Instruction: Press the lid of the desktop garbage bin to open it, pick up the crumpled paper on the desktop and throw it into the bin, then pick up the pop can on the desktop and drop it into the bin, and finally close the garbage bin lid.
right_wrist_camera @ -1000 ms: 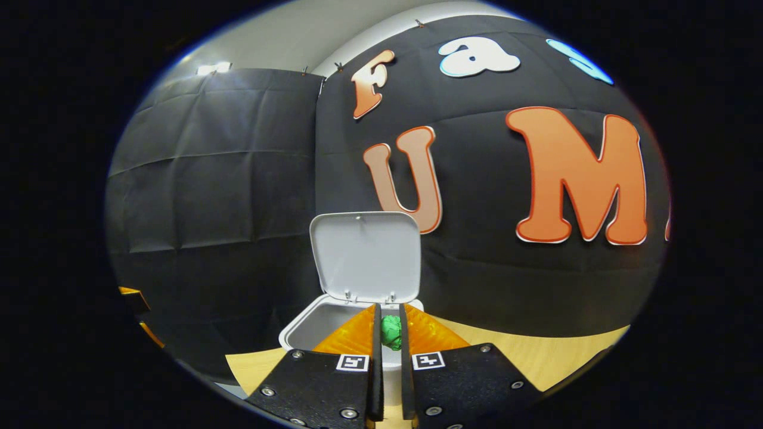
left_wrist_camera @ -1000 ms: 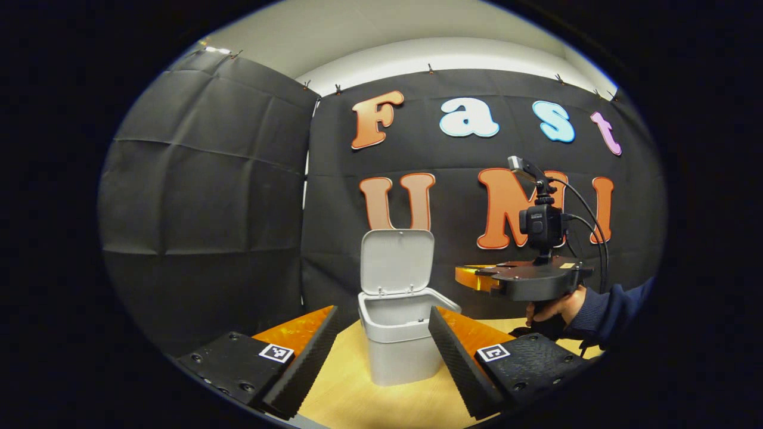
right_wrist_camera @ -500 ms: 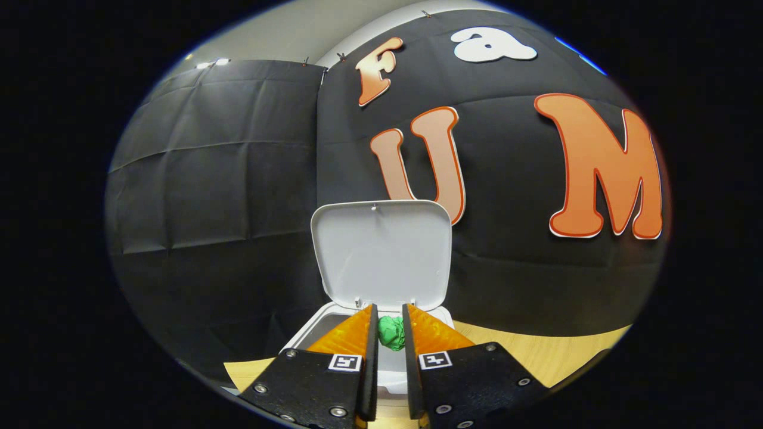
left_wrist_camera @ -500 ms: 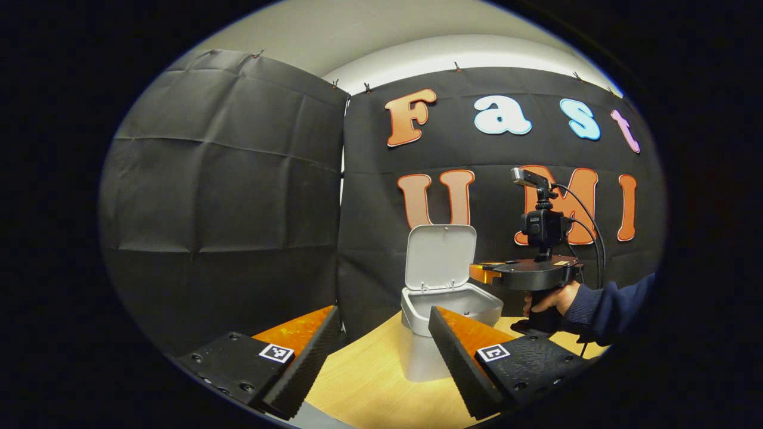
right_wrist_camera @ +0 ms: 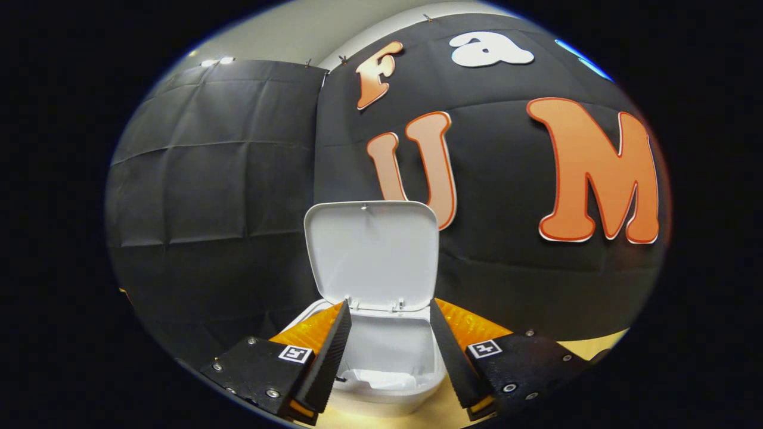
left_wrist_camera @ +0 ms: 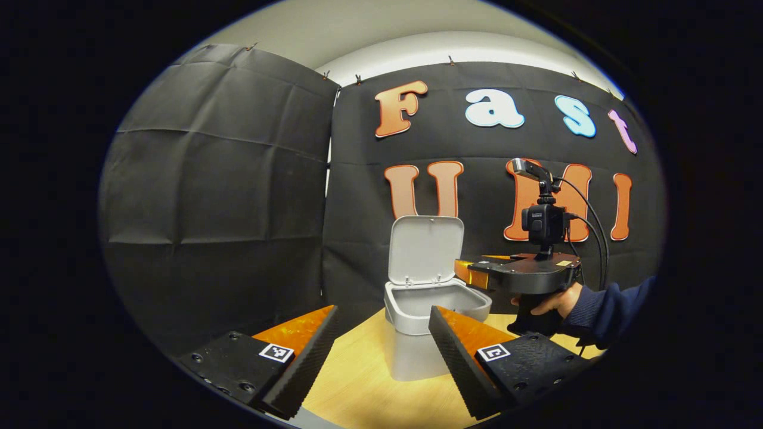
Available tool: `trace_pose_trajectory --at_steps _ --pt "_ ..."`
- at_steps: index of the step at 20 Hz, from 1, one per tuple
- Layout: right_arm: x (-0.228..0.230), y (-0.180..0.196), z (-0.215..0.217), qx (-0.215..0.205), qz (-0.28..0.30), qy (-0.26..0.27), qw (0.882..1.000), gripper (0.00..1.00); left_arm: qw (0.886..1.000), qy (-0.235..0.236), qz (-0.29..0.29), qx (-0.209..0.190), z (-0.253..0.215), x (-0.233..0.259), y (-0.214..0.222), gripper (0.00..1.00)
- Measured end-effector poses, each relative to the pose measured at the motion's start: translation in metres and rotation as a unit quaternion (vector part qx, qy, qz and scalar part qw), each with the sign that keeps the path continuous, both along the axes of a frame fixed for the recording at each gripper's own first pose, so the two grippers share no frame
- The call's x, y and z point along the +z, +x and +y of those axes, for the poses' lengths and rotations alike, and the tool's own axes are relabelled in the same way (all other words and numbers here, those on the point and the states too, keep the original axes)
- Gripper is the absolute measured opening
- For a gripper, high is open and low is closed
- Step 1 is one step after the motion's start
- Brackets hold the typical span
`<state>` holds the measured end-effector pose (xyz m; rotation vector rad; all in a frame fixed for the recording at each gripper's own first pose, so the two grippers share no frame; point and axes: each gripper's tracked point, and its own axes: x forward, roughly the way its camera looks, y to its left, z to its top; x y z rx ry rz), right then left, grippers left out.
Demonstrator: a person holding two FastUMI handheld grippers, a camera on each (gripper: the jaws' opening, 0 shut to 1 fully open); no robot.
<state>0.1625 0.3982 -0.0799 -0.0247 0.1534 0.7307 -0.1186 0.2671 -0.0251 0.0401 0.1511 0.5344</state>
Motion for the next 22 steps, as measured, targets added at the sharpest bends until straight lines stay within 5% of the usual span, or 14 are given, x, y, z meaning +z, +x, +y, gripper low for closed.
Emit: trace_pose_trajectory --at_steps 8,22 --pt "0.021 -0.001 -0.113 -0.074 -0.036 0.002 0.997 1.0 0.998 -0.005 -0.004 -0.068 -0.048 -0.004 0.034 0.96" --pt "0.011 -0.04 -0.316 -0.242 -0.02 -0.003 0.97 0.94 0.973 -0.011 0.017 -0.23 -0.167 -0.035 0.094 0.95"
